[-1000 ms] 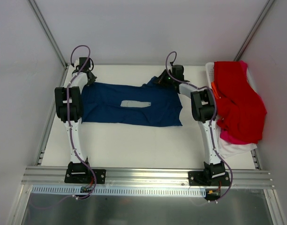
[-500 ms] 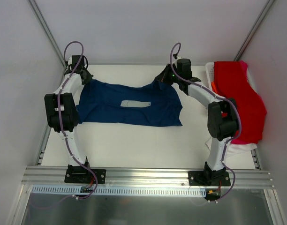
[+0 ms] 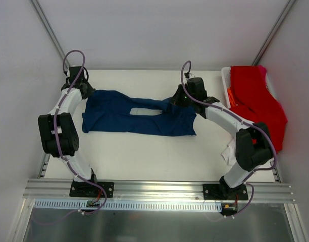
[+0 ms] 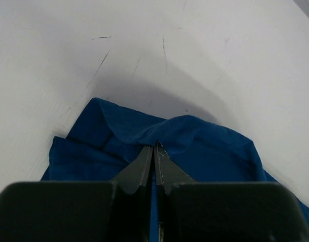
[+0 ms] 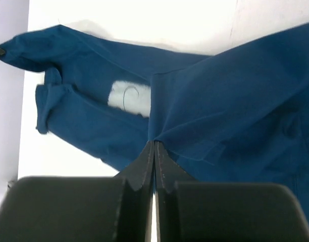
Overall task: Fold and stack the t-shirts
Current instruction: Grap the side of the flattened tshirt furthest away from the robot with both arms, then fold the other side of the tshirt into a rectangle
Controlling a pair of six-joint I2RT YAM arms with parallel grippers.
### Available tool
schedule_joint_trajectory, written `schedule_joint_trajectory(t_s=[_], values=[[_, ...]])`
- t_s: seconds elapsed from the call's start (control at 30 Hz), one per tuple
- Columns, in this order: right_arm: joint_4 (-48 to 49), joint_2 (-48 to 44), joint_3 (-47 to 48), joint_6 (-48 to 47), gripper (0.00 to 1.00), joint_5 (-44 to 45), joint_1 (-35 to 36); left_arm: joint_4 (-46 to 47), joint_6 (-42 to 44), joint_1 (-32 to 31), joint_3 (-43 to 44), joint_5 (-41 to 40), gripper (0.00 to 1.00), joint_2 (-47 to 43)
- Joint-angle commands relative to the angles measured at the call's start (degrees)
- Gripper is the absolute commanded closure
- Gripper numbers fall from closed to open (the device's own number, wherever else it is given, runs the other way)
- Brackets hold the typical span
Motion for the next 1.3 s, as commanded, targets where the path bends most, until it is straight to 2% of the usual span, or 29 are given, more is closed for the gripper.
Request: schedule_joint_trajectory(t_s=[0.0, 0.57, 1.03, 1.27], values=[[0.12, -7.06, -3.73, -1.25, 1.00, 4.56, 0.63, 0.08, 3.83, 0.70, -2.87, -0.22, 1.00, -5.62], [-2.78, -21.75, -16.84, -0.73, 1.00, 7.99, 0.99, 0.26, 8.66, 1.94, -11.41, 4.43, 1.00, -13.00], [-1.02, -26.77, -27.56, 0.94, 1.00, 10.46, 3.01, 0.08, 11.66, 2.29, -16.16, 1.45, 1.00, -16.44], [1.79, -24.49, -30.73, 2.00, 1.00, 12.39, 3.62, -0.18, 11.75, 2.20, -17.92, -0.92, 1.00, -14.86]])
